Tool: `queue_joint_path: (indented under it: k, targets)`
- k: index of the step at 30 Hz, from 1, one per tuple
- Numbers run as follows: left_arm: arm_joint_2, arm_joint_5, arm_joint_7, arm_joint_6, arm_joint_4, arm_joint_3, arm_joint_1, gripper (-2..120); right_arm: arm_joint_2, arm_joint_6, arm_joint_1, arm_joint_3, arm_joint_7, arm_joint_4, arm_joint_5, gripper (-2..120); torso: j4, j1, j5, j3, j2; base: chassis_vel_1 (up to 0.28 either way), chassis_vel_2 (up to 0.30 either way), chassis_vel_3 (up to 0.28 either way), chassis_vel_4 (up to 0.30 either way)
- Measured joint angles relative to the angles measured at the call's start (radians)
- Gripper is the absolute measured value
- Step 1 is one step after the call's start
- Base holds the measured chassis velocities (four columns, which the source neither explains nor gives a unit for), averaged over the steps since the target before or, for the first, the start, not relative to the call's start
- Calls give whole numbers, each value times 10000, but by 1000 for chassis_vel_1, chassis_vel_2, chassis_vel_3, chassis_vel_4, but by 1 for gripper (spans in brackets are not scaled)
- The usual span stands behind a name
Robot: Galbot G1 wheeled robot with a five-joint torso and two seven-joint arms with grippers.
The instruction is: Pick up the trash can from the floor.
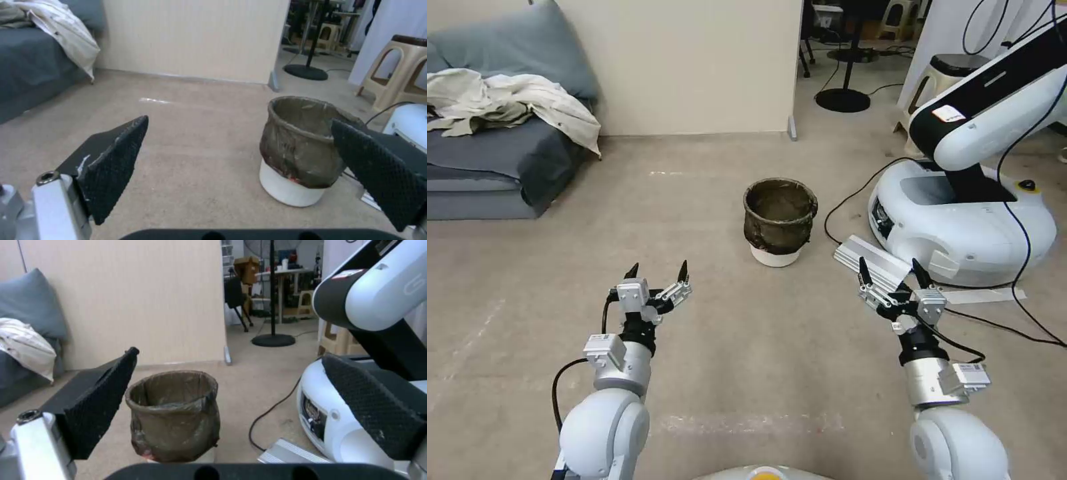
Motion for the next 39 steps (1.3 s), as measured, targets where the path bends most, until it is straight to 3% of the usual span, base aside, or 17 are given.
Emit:
queue_joint_path:
  k: [39]
  targets:
    - [23, 8, 18, -59, 43, 0, -60, 100, 57, 109, 14, -3, 54, -26, -42, 100, 1, 0, 0, 0, 0, 0, 0, 0, 0]
